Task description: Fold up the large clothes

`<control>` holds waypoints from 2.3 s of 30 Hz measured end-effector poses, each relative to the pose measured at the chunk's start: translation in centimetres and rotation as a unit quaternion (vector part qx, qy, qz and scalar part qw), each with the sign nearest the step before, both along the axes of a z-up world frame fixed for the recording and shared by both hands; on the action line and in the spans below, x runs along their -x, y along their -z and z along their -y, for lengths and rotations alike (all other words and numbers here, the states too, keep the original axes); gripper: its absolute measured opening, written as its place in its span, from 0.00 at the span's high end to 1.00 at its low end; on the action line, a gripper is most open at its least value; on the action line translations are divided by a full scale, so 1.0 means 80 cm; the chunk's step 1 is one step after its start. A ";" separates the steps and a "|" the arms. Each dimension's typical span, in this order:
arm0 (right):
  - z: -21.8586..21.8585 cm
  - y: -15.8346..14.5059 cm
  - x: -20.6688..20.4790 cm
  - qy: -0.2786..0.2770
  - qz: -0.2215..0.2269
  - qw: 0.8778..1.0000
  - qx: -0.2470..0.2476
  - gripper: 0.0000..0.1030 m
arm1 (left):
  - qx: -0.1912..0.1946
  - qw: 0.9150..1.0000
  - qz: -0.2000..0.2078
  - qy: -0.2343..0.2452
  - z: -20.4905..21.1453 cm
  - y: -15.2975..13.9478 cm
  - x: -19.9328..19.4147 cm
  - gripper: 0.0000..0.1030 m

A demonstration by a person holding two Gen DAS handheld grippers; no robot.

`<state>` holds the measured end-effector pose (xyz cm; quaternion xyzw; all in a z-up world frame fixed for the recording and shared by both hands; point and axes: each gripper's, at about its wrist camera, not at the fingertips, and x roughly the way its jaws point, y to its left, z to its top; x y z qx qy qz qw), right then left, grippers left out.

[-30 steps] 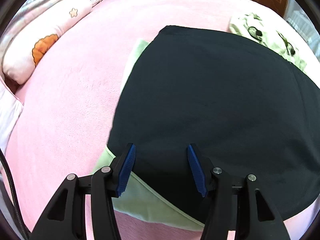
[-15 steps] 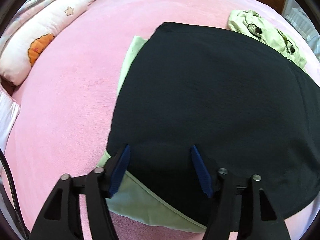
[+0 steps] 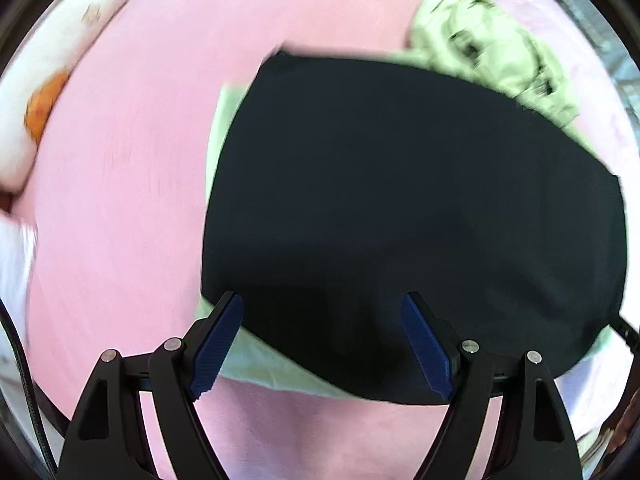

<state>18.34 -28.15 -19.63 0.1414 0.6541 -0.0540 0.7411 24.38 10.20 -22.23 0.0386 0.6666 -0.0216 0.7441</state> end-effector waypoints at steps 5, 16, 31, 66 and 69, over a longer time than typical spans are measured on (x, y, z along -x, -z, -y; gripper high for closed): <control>-0.007 -0.069 -0.077 -0.043 0.039 0.998 -0.022 0.66 | 0.013 0.999 0.038 0.034 0.038 -0.064 -0.050 0.22; 0.011 -0.189 -0.231 -0.064 0.171 0.983 -0.019 0.51 | 0.035 0.987 0.128 0.089 0.118 -0.170 -0.192 0.20; 0.038 -0.018 -0.417 0.004 0.131 0.991 -0.026 0.40 | 0.027 0.992 0.095 0.083 0.153 -0.023 -0.317 0.16; -0.141 -0.052 -0.082 -0.528 0.265 0.804 0.069 0.96 | 0.079 0.994 0.075 -0.018 0.004 0.025 -0.160 0.15; -0.130 0.002 -0.048 -0.501 0.204 0.833 0.117 0.89 | 0.085 0.994 0.063 -0.026 -0.011 0.032 -0.135 0.16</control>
